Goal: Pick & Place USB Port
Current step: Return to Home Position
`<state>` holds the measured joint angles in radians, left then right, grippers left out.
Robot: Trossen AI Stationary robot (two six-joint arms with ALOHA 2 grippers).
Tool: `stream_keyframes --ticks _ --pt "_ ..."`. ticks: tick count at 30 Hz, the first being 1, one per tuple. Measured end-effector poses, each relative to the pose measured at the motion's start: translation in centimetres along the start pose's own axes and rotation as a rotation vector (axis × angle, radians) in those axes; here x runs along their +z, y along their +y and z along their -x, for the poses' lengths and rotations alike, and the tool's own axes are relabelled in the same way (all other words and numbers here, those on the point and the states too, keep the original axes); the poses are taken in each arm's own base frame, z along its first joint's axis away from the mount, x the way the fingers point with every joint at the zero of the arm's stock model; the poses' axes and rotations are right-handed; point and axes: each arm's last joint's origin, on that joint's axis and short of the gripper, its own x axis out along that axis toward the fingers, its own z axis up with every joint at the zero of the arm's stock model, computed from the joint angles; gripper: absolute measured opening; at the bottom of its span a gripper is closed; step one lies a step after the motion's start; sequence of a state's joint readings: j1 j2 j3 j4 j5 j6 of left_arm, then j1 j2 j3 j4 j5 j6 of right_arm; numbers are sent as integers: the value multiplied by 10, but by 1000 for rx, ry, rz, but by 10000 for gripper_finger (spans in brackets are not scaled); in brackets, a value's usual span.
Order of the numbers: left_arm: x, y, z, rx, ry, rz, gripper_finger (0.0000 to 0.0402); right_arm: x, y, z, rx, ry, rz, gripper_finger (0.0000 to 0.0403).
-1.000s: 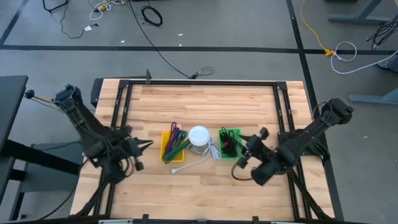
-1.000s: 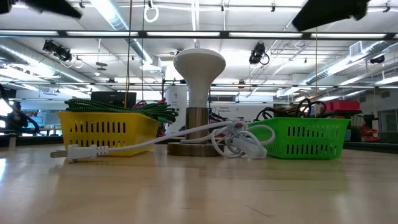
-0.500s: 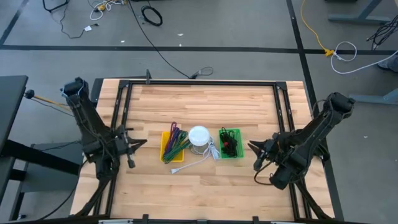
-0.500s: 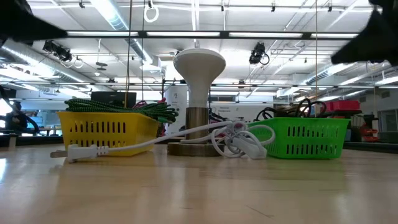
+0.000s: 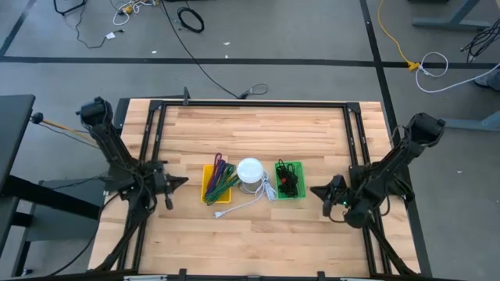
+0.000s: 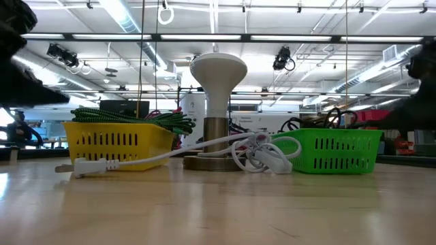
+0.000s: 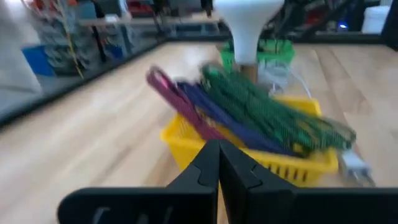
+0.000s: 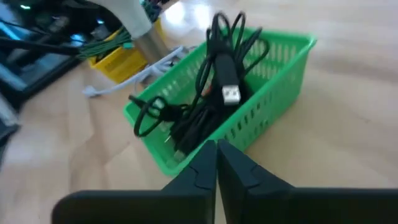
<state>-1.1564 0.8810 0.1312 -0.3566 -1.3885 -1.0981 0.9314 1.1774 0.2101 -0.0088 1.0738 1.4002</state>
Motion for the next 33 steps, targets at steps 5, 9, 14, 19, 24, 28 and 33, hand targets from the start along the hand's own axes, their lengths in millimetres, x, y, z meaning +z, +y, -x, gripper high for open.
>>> stream_keyframes --ticks 5,9,14,19,24,28,33 --pt "-9 -1 -2 -62 122 50 13 -10 -20 -2 70 49 -50 6" --pt "-12 -3 -1 -119 228 55 22 -18 -38 -3 60 166 -104 6" --pt "-16 -5 0 -196 370 56 25 -22 -41 -2 84 285 78 17" --pt "-19 -7 2 -265 498 56 25 -22 -37 -2 178 272 358 21" --pt "-21 -8 4 -309 580 55 25 -21 -33 -4 247 323 435 22" --pt "-21 -8 5 -328 610 58 25 -22 -31 -3 286 374 421 22" --pt "-11 -9 7 -397 586 179 25 -16 -30 -1 341 439 384 22"
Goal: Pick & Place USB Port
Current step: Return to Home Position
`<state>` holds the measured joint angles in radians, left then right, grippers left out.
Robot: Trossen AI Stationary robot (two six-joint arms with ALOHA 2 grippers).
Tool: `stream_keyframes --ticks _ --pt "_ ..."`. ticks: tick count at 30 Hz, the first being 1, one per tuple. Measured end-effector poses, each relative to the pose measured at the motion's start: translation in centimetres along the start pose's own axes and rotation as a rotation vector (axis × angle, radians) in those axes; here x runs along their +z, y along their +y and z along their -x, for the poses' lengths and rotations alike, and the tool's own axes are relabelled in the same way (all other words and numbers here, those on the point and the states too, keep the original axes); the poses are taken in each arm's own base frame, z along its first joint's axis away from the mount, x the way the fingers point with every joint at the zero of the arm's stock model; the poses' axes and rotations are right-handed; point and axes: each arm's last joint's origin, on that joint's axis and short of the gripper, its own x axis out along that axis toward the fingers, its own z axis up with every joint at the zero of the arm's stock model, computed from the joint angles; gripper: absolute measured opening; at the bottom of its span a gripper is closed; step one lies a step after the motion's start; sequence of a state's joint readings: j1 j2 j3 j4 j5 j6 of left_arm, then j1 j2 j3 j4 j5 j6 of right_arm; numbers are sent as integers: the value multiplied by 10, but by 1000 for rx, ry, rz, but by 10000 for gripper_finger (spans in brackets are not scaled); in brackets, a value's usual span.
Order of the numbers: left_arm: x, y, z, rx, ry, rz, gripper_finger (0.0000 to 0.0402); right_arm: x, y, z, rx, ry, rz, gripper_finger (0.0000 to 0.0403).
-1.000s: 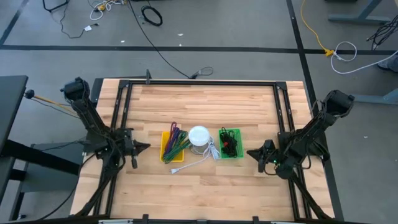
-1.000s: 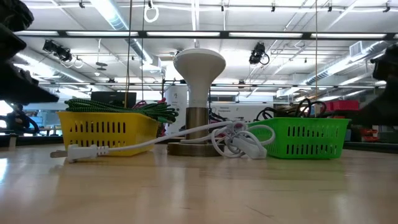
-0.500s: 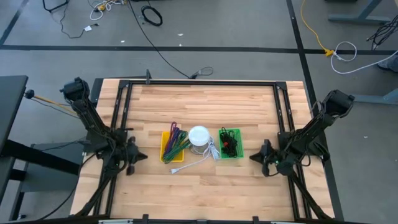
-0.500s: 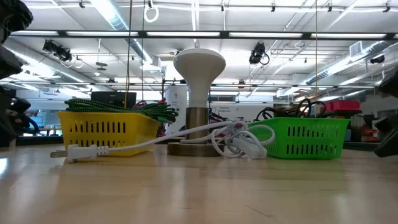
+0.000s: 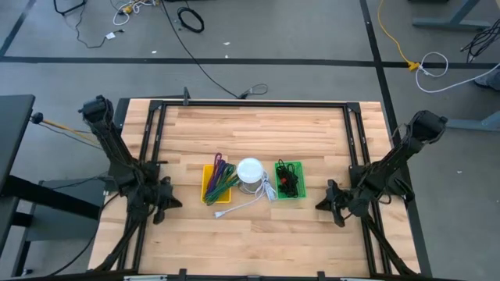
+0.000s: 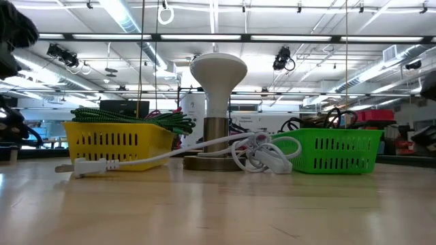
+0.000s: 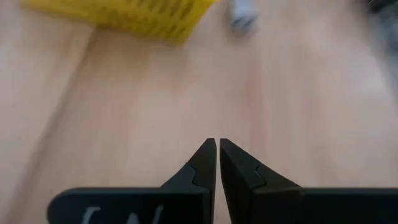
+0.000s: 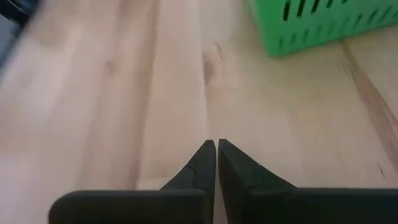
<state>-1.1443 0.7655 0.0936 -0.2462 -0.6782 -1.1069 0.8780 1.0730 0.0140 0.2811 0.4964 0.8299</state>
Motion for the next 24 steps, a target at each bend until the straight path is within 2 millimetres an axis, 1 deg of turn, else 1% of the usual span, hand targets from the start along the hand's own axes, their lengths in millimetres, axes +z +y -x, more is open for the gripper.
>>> stream_keyframes --ticks 5,14,19,22,24 --pt "13 -5 12 -149 -71 133 25 14 3 13 111 -61 -77 22" --pt "34 -4 28 -359 -211 370 25 41 3 41 305 -279 -243 22" --pt "46 1 34 -530 -362 574 25 52 1 58 429 -399 -326 22" --pt "56 8 40 -571 -453 668 25 56 0 66 483 -452 -362 22" --pt "61 13 41 -563 -514 710 25 57 -1 70 506 -475 -378 22"
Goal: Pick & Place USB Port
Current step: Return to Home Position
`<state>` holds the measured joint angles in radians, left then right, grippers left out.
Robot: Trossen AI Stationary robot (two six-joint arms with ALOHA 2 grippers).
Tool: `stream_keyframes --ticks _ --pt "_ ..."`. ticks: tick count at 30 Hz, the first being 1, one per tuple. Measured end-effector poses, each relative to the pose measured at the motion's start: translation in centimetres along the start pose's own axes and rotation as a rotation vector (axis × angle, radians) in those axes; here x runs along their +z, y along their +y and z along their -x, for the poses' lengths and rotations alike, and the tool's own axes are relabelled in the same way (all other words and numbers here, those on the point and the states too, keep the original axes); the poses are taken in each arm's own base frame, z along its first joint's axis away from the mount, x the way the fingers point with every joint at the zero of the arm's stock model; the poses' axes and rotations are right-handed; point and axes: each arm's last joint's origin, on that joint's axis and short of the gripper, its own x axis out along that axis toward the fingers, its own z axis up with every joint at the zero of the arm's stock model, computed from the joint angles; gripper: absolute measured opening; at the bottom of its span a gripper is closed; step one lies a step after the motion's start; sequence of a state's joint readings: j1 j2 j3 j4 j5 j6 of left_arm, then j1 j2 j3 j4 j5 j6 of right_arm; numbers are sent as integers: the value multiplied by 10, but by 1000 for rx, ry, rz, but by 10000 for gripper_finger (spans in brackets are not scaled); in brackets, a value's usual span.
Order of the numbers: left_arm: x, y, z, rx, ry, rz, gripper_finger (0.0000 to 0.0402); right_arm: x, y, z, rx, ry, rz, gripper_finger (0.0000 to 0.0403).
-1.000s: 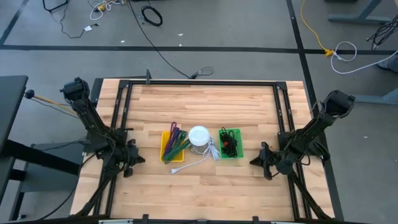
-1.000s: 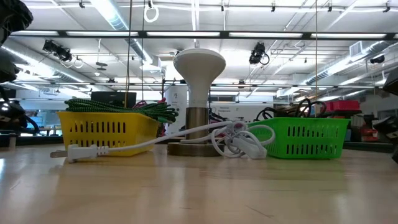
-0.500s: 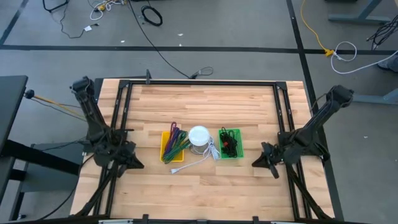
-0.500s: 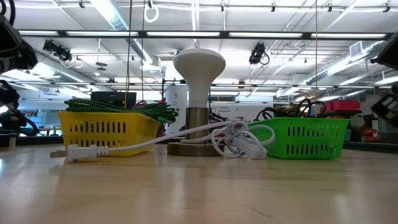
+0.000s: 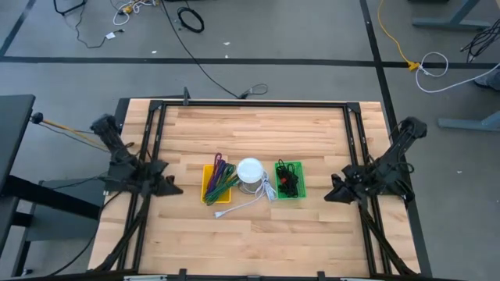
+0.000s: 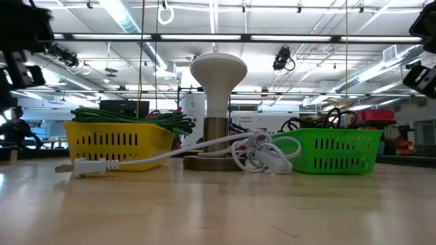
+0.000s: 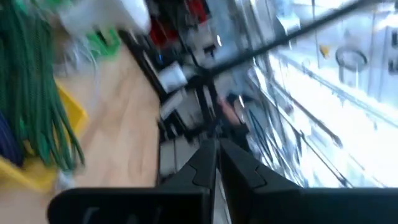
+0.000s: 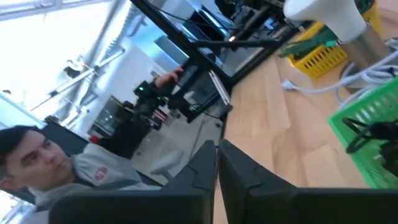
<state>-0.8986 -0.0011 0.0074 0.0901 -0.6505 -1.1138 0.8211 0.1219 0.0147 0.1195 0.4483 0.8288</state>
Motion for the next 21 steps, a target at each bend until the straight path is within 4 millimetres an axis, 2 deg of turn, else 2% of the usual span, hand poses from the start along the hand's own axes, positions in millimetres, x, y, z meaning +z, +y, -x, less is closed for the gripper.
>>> stream_keyframes --ticks 4,8,21 --pt "12 0 -5 10 -145 21 25 2 -3 3 -11 -11 3 22" --pt "24 7 -8 76 -280 -1 25 13 -3 5 8 -105 -27 22" --pt "66 24 -5 264 -741 -50 25 41 -31 4 -281 -410 -6 22"
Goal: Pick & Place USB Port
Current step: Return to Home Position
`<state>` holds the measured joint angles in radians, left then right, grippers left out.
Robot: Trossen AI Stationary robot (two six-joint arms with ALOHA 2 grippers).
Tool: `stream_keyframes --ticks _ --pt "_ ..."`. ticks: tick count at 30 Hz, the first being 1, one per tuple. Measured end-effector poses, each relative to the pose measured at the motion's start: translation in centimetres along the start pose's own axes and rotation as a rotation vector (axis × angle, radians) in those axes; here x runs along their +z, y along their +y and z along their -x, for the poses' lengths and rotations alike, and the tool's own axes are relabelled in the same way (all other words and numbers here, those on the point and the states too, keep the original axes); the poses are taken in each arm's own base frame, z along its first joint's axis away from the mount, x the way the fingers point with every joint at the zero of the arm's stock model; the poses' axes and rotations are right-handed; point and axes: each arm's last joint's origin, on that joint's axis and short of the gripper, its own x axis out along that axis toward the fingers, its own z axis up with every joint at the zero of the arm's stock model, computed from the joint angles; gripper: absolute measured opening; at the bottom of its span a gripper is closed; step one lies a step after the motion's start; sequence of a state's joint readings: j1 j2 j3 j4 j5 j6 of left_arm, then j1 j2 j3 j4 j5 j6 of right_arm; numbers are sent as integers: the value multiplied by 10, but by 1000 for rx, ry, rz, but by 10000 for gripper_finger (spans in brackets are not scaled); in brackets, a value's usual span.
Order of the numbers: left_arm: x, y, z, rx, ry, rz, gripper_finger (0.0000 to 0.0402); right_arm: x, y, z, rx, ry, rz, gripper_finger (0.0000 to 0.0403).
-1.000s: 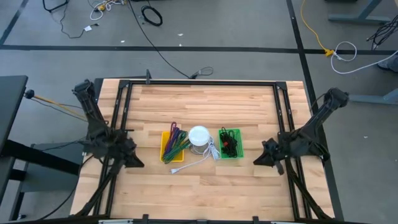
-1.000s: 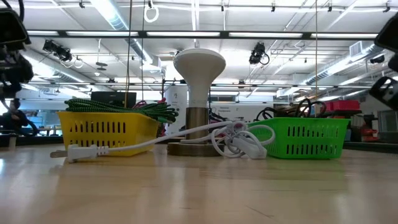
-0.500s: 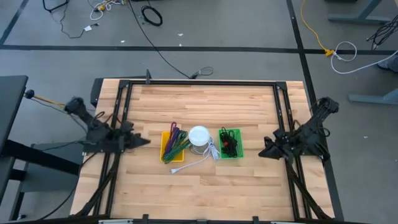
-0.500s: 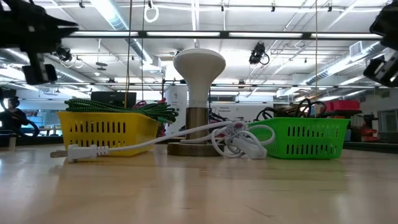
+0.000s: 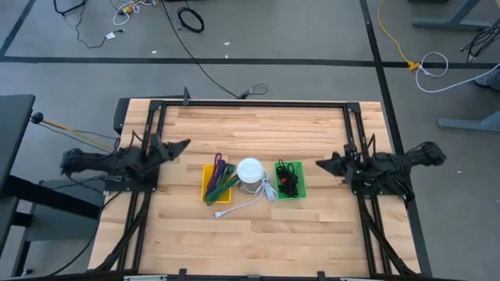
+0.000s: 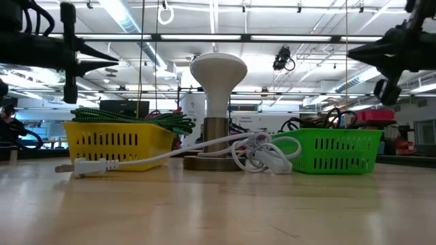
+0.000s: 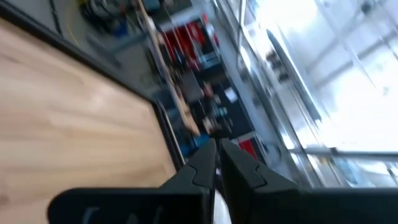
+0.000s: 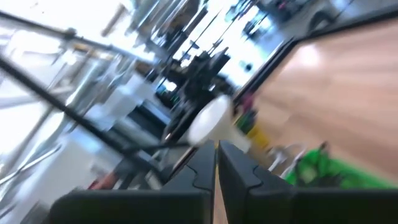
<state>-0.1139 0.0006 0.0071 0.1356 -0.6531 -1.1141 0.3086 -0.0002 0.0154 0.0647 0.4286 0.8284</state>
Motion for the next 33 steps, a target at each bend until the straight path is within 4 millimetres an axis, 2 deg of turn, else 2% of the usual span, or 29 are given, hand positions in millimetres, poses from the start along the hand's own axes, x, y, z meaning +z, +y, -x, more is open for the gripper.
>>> stream_keyframes --ticks 13,22,33 --pt "19 8 -8 87 -227 -27 25 20 -17 -4 -184 -216 21 22" --pt "27 11 -9 116 -304 -36 25 28 -24 -4 -256 -300 29 22" --pt "27 12 -9 120 -311 -38 25 29 -25 -4 -262 -307 29 22"
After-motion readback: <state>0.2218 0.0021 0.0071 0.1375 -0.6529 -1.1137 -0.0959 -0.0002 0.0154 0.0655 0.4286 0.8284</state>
